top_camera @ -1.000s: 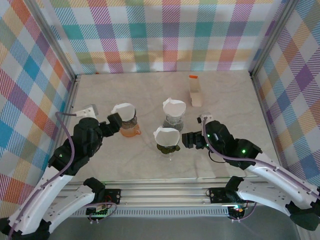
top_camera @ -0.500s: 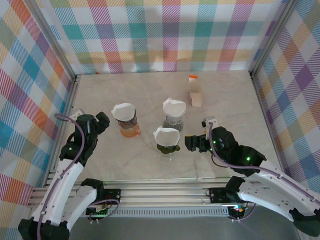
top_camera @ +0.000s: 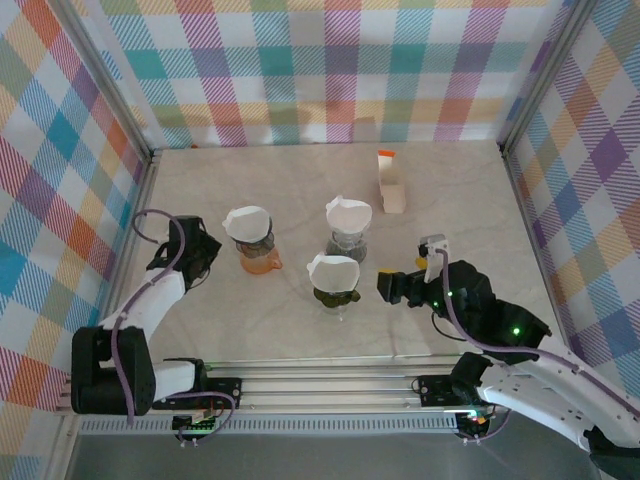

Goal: Place the coffee filter in the dripper

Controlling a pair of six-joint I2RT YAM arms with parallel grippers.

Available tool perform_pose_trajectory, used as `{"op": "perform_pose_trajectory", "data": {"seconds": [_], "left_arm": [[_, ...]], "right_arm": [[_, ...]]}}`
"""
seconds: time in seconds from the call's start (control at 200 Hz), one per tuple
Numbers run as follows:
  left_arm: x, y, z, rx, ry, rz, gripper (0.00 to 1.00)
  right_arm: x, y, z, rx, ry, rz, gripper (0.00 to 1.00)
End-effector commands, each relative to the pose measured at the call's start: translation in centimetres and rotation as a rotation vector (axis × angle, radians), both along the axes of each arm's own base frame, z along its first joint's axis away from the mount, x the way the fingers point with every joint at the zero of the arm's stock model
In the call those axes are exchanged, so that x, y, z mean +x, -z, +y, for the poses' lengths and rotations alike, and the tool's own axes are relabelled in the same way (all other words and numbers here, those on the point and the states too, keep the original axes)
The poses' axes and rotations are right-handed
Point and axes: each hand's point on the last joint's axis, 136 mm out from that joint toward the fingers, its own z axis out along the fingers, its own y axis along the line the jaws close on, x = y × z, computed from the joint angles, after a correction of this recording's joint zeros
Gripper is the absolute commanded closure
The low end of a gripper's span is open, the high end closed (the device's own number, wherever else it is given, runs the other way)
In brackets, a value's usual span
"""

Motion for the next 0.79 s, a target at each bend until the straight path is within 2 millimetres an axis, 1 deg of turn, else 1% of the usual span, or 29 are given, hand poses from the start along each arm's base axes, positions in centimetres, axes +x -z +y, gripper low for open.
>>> {"op": "perform_pose_trajectory", "data": {"seconds": [0.0,0.24,0.395,0.625,0.79], "left_arm": [[1.9,-0.5,-0.6,-0.110,-0.045,-0.088,1.00],[2.7,2.8,-1.2,-0.217,-0.103,-0.060,1.00],[2.1,5.0,-1.6,-0.291,-0.149,-0.043,1.00],[2.3,5.0,-2.4,-0.324,-0.137,-0.055,1.00],[2.3,5.5,-3.2,-0.360,-0.146,-0.062,1.00]], "right_arm": [[-0.2,0.1,-0.5,-0.012,-0.001,-0.013,0.04],[-0.5,-0.8,-0.7,0.000,-0.006,-0.022,0.03],[-0.5,-1.2,-0.9,-0.001,-0.002,-0.033,0.03],[-0.4,-1.5,-1.0,-0.002,0.006,-0.043,0.03],[-0.3,-1.4,-1.0,-0.002,0.011,-0.040,0.03]]}}
